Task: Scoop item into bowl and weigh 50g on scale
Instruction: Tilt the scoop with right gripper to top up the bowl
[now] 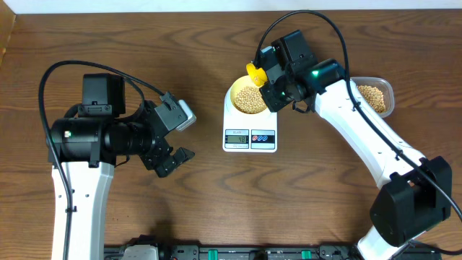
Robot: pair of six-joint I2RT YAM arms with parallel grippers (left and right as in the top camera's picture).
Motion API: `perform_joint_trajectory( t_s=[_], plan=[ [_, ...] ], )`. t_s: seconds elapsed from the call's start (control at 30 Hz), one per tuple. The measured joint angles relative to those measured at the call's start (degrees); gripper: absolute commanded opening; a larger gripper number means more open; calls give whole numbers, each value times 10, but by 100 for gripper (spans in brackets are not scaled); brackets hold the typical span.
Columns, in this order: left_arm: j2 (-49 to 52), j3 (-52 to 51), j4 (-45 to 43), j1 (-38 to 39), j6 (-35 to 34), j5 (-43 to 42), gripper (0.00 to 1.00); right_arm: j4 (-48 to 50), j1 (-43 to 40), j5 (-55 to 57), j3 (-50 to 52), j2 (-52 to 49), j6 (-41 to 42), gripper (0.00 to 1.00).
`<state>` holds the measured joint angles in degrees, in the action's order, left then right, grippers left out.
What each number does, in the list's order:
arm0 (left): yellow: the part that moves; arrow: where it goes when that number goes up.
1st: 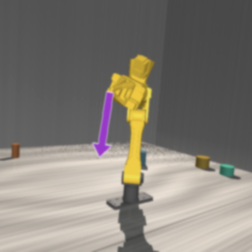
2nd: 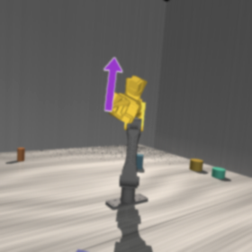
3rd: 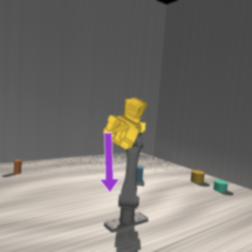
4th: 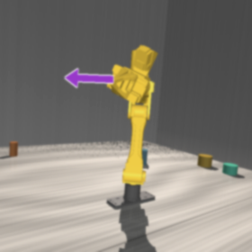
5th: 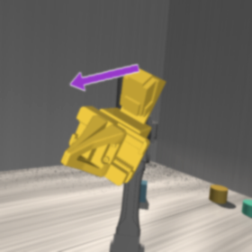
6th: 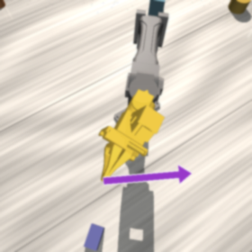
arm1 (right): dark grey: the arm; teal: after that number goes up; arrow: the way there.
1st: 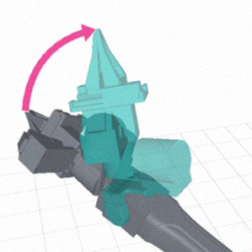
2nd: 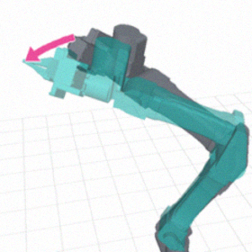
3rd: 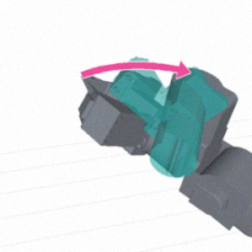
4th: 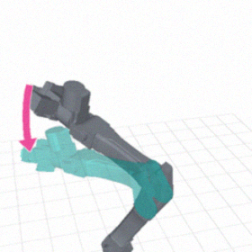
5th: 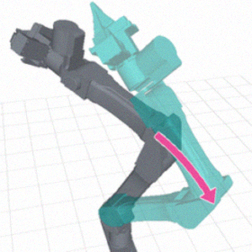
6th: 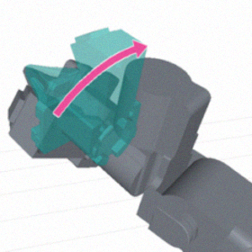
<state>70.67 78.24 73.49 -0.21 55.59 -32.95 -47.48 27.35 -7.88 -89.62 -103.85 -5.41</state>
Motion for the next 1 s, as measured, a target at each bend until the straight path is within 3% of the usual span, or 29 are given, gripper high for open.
perform_joint_trajectory(
  t_s=[1.0],
  plan=[
    [0,0,0,0,0,0,98,0,-34,-108,0,0,25,1]
  ],
)
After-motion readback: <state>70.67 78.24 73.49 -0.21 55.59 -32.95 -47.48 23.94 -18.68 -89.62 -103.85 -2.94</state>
